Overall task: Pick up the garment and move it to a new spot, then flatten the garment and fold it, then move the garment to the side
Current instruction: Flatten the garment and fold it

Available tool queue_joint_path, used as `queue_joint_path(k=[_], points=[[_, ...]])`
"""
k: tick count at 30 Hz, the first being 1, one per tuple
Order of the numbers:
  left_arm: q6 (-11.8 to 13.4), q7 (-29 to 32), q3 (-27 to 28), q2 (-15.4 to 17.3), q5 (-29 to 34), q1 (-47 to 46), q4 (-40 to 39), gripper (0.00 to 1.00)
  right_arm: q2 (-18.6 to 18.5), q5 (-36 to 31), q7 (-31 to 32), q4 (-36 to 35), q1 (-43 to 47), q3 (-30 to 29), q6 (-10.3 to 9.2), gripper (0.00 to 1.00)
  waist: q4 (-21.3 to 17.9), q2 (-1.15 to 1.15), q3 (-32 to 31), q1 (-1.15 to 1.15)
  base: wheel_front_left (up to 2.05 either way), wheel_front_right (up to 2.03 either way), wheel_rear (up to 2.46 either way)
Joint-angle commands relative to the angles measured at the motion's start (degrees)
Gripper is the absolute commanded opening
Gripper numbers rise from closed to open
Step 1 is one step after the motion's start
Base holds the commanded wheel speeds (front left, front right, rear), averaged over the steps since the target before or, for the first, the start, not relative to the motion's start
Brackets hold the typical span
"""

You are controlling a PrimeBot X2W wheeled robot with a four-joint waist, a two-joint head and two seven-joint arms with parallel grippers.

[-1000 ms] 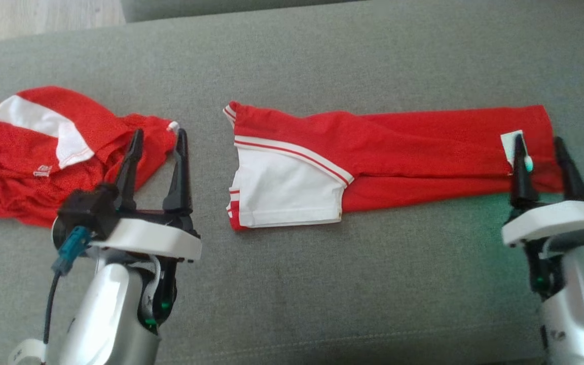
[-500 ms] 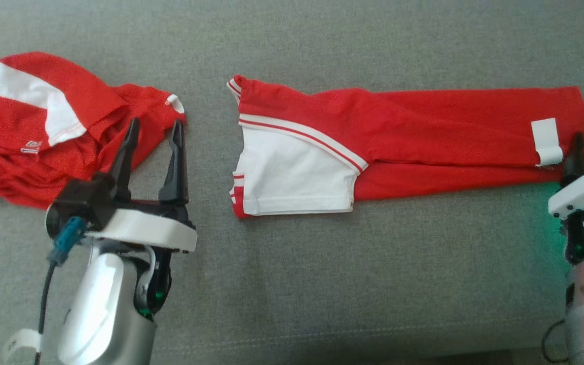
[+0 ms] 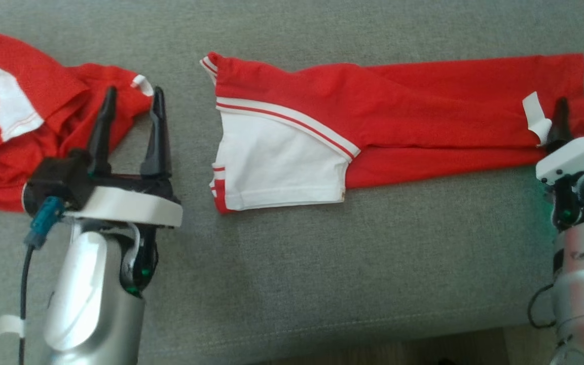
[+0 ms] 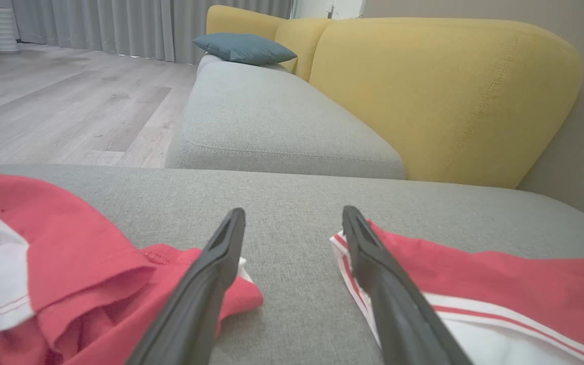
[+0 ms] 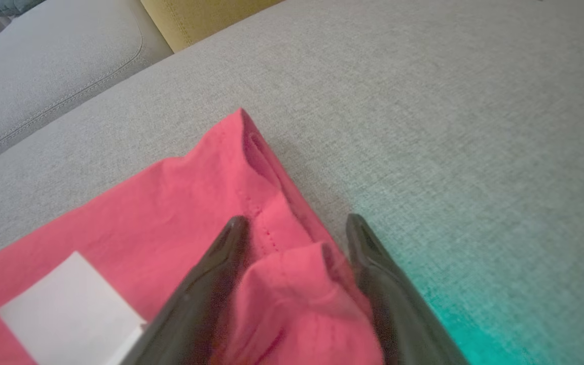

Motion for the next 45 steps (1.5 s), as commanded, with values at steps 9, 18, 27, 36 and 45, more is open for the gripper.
queue_joint_path(k=[9,18,27,36,45], points=[[-0.78,-0.29,3.16,0.36,0.93,-2.11,-1.56,1.0,-0.69,3.08,0.08,-0.48,-0.03,1.98,0.37,0.0,-0.83,0.0,-0.77,0.0,0.0,0.0,0.0],[-0.95,-0.29,3.86,0.29,0.28,-0.61,-1.15,1.0,-5.6,-5.48,-4.44,-1.21,0.1,-6.73,0.37,0.0,-0.12,0.0,-3.87,0.0,0.0,0.0,0.0],[-0.38,-0.29,2.89,0.27,-1.28,0.84,-0.61,1.0,-0.59,-13.45,-4.04,-4.08,-1.89,-9.63,0.37,0.0,0.43,0.0,-7.69,0.0,0.0,0.0,0.0],[1.01,-0.29,0.93,0.26,-3.48,3.87,-0.04,1.0,2.4,-8.15,-0.07,-9.82,0.37,0.81,0.37,0.0,1.58,0.0,-14.27,0.0,0.0,0.0,0.0],[2.39,-0.29,-0.71,0.26,-5.42,6.75,-0.12,1.0,2.52,8.35,4.96,-15.73,5.25,16.99,0.37,0.0,3.7,0.0,-18.32,0.0,0.0,0.0,0.0]])
